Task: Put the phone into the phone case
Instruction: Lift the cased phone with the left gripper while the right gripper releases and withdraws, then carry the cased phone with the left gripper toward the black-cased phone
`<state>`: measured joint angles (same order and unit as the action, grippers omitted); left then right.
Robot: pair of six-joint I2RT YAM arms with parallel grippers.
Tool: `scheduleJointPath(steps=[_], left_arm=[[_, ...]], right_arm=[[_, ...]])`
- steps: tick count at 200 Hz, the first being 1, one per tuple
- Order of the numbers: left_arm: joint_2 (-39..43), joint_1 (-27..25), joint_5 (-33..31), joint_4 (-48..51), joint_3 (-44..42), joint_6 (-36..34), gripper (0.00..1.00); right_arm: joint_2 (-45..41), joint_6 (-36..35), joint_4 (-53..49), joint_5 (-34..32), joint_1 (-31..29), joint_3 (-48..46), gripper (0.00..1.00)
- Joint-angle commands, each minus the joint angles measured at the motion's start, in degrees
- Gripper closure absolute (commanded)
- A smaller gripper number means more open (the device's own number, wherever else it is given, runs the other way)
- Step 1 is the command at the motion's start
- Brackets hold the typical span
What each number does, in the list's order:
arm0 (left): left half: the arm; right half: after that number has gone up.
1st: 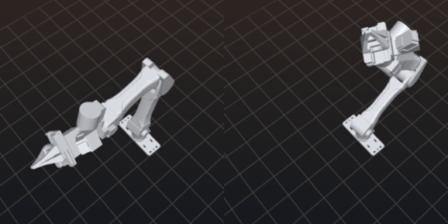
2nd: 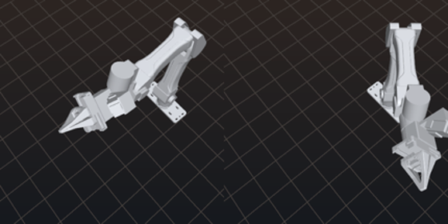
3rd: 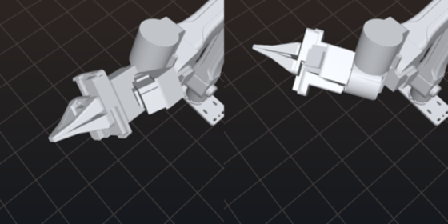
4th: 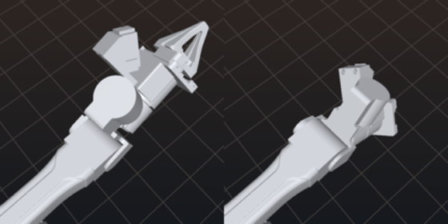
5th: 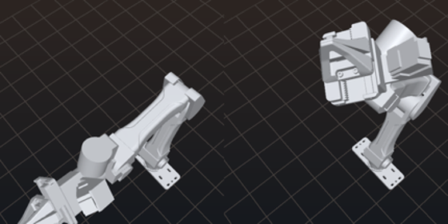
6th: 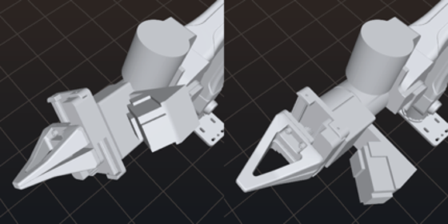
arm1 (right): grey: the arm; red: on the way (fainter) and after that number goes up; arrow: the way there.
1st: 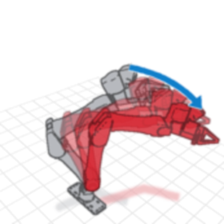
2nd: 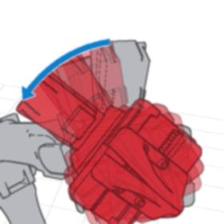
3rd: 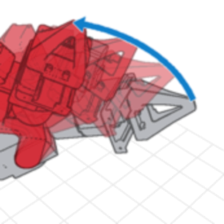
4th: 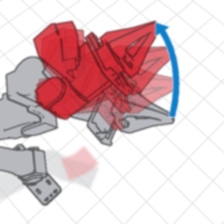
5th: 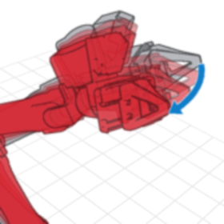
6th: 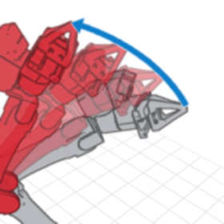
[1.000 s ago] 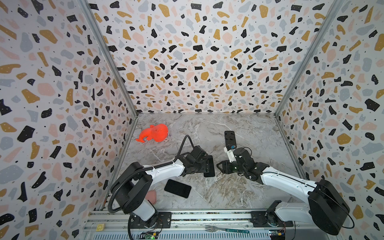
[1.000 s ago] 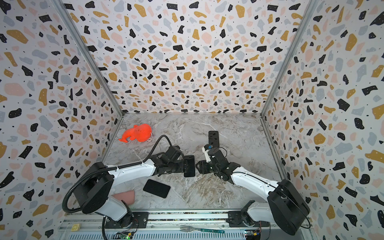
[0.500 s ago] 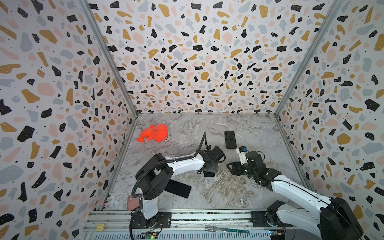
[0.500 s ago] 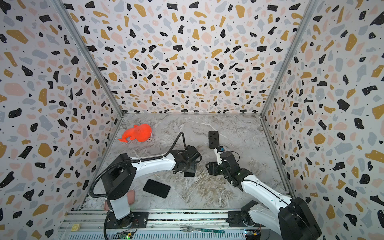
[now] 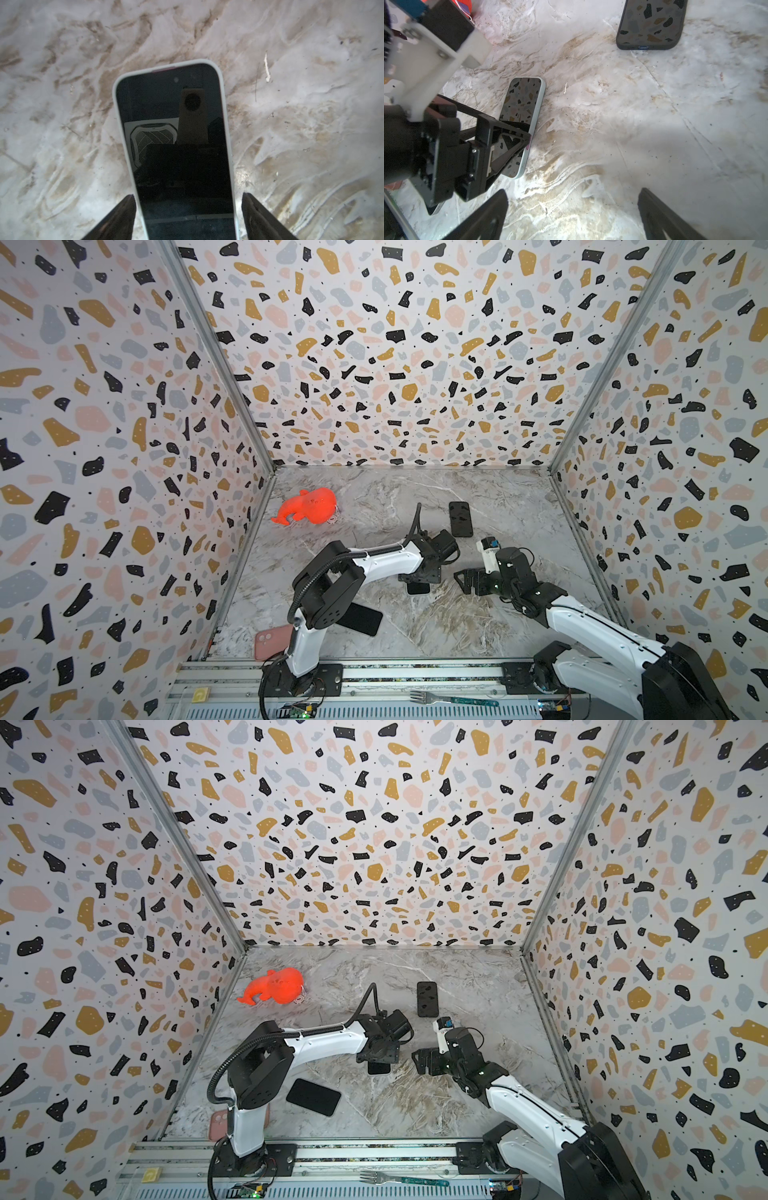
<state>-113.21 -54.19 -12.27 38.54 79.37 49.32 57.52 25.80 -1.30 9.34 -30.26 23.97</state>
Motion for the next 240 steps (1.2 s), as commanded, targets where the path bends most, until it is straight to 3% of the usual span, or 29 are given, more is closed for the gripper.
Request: scheduleJointPath(steps=[1,123,161,196,240], left_arm=[[-0.34,-0.04,2.12,-0.82,0.33,0.96,0.2],[3.72,2.06,1.38,-3.25,-4.75,6.14,0.21],[2.38,2.03,1.97,-3.37,-4.23,5.79,0.18],[2.47,1.95,2.17,-3.87,-4.13,5.44,0.08],[2.47,1.94,2.94,-4.7,-4.7,5.26,0.06]], right_arm=[[-1.56,-0.56,0.73,-0.97,0.17,-0.38,0.01],[0.23,-0.5,-0.69,0.15,0.16,0.69,0.01],[0.45,-0.23,-0.76,0.57,0.14,0.6,0.01],[0.93,-0.13,-0.67,0.93,0.18,0.81,0.01],[1.68,0.13,-0.39,1.51,0.13,0.92,0.01]])
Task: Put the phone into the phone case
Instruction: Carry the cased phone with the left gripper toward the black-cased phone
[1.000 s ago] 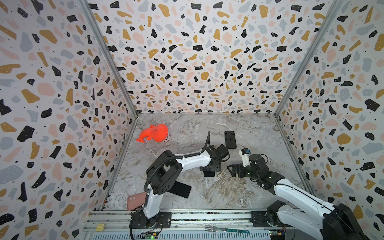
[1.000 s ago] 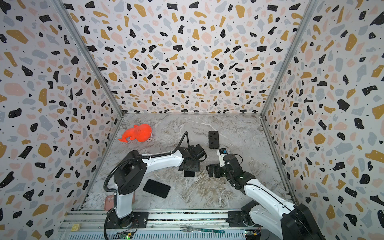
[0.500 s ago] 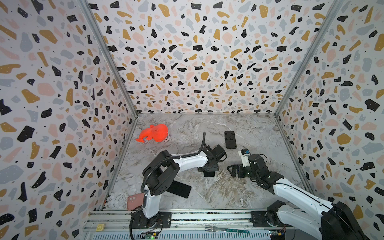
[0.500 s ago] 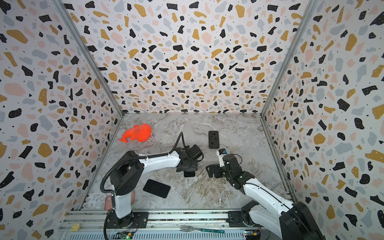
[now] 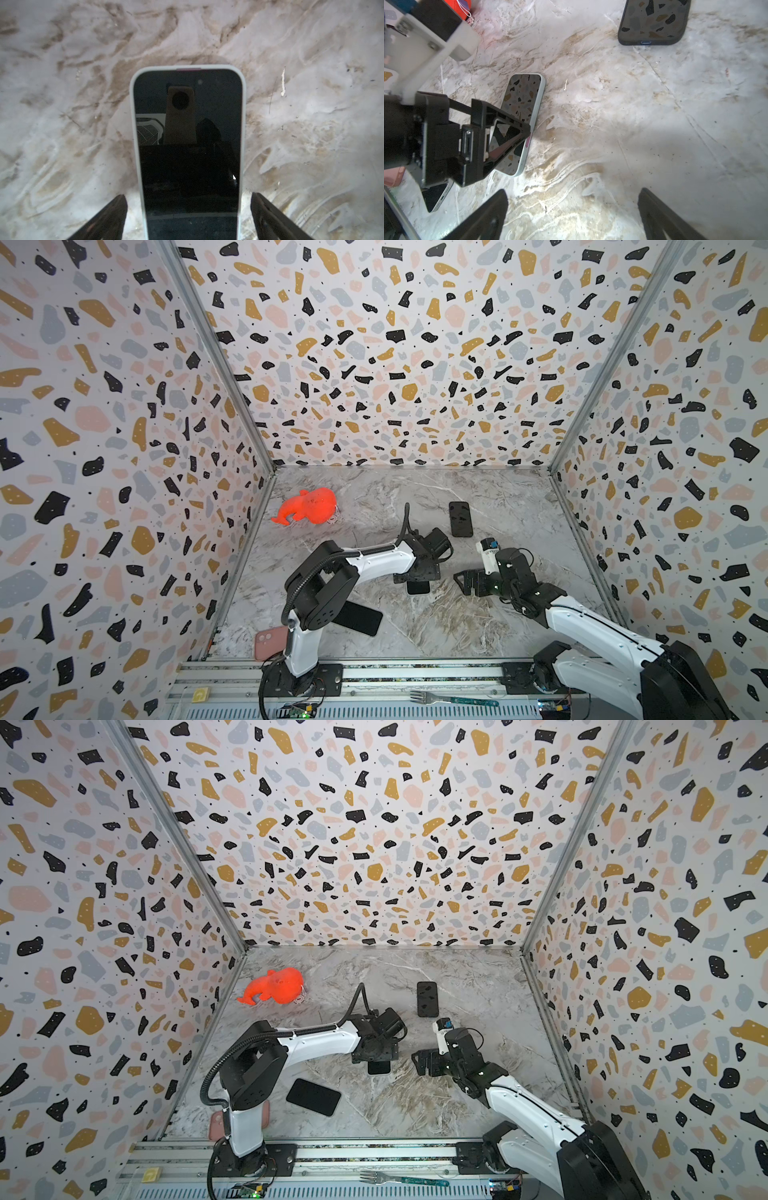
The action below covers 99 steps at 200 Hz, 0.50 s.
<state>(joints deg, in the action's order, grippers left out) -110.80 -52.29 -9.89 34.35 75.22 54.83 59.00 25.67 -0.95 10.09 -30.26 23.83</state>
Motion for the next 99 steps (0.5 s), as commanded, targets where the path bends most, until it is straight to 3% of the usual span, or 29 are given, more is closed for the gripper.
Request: scheduleJointPath(steps=[1,45,99], left_arm=[[0.06,0.06,0.61,-0.5,-0.57,-0.2,0.06],[-2.42,-0.17,1.44,-0.16,-0.29,-0.23,0.09],[-3.53,-0.39,1.28,0.59,-0.42,-0.32,0.19]], right_arm=[[0.26,0.26,-0.73,0.79,0.08,1.04,0.01],[-0.03,0.21,-1.15,0.63,0.11,0.95,0.01],[-0.03,0.17,-1.0,0.47,0.05,0.6,0.01]])
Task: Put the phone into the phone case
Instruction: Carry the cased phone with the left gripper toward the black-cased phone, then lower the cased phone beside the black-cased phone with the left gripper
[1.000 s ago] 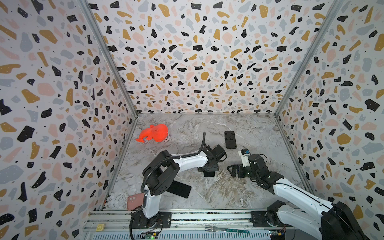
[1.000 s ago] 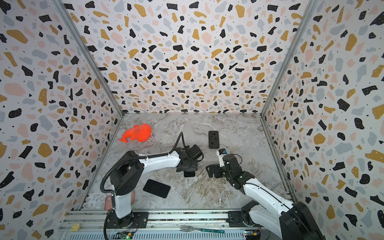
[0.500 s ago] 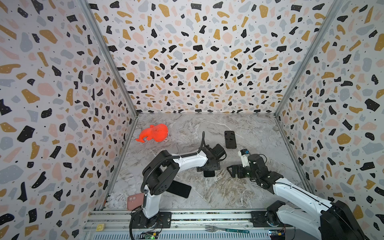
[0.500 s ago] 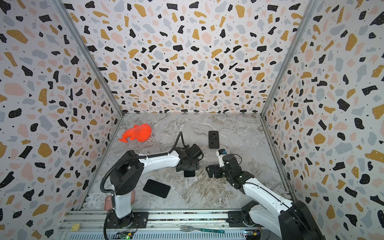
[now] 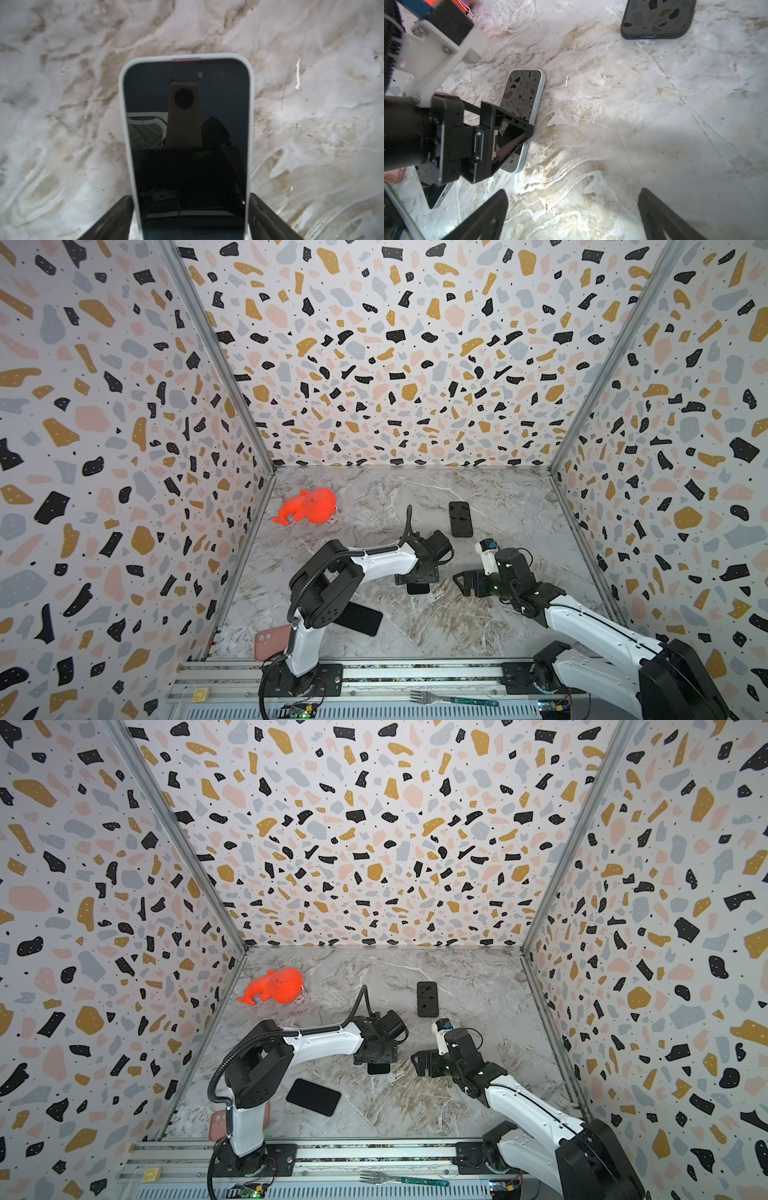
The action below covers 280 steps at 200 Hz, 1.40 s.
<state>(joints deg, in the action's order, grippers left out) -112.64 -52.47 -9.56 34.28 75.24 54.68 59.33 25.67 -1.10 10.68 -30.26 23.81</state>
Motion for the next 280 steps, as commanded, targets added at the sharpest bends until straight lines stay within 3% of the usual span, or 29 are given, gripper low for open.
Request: scheduleJointPath(steps=[1,27,90,157,213,280], left_arm=[[-1.7,-0.2,0.99,0.72,-0.44,-0.18,0.19],[-1.7,-0.27,0.38,1.44,-0.01,-0.35,0.24],[-2.54,-0.22,-1.58,3.91,2.38,-1.43,0.27],[-5.72,0.4,-4.83,9.18,11.46,-6.07,0.29],[-11.6,2.19,-8.64,13.76,26.99,-11.31,0.31],[-27.3,5.16,-10.39,22.31,53.82,-14.4,0.33]], right_arm=[[-0.36,0.26,-0.84,-0.17,0.08,0.62,0.01],[-0.27,0.34,-0.49,-0.18,0.11,0.51,0.01],[-0.44,0.35,-0.72,-0.35,0.12,0.29,0.01],[-2.23,-0.26,-2.9,-2.4,0.73,0.71,0.01],[-4.85,-0.96,-4.28,-3.03,3.59,0.44,0.01],[-7.82,0.8,-4.01,-1.37,6.29,-0.57,0.01]])
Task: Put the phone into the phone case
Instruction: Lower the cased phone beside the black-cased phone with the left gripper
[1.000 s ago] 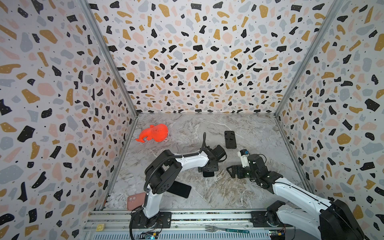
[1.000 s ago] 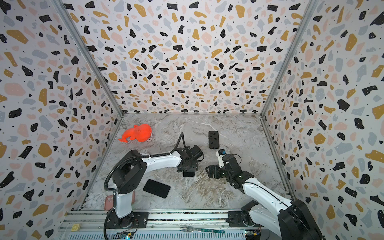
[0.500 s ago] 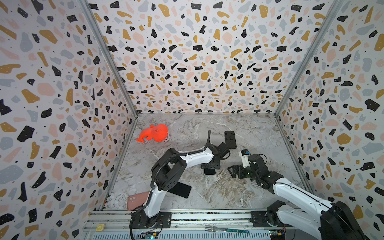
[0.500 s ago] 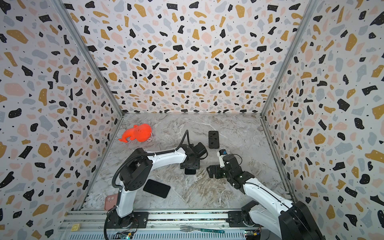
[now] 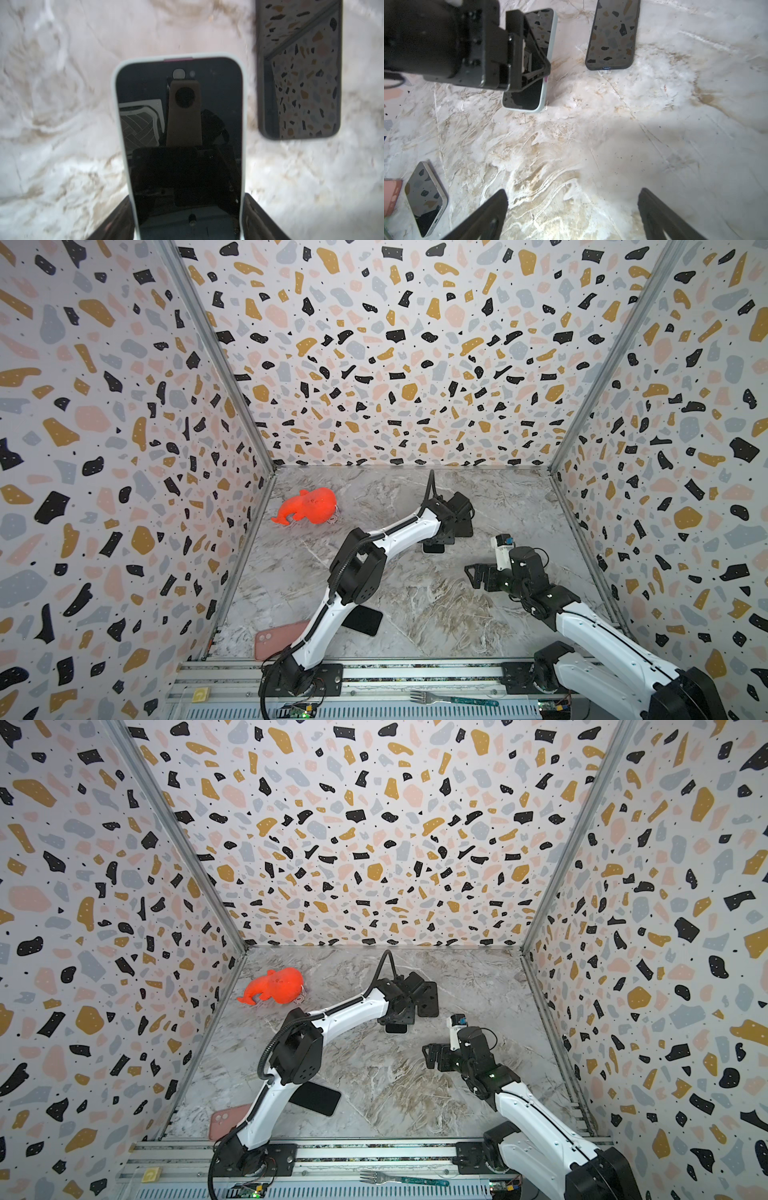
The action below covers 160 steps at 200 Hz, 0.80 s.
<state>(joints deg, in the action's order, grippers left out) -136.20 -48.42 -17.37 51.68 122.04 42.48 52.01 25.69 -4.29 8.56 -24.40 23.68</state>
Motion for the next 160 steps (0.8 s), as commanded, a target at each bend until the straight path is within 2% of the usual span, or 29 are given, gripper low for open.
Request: scheduleJointPath(steps=[1,26,64,160], left_arm=[[-3.91,1.13,-2.59,4.96,7.27,-2.26,0.33],[-7.17,2.42,-1.89,4.71,10.83,-2.69,0.33],[-7.41,3.95,0.26,0.38,8.67,-2.31,0.35],[-8.29,4.99,6.03,-6.75,9.62,-3.25,0.41]], right_arm=[[-0.46,0.77,-0.77,0.75,0.42,-0.37,0.01],[0.01,1.08,-0.84,1.33,0.5,-0.06,0.01],[0.11,1.38,-0.13,1.3,0.5,-0.5,0.01],[2.99,1.82,1.79,2.14,0.51,-0.83,0.01]])
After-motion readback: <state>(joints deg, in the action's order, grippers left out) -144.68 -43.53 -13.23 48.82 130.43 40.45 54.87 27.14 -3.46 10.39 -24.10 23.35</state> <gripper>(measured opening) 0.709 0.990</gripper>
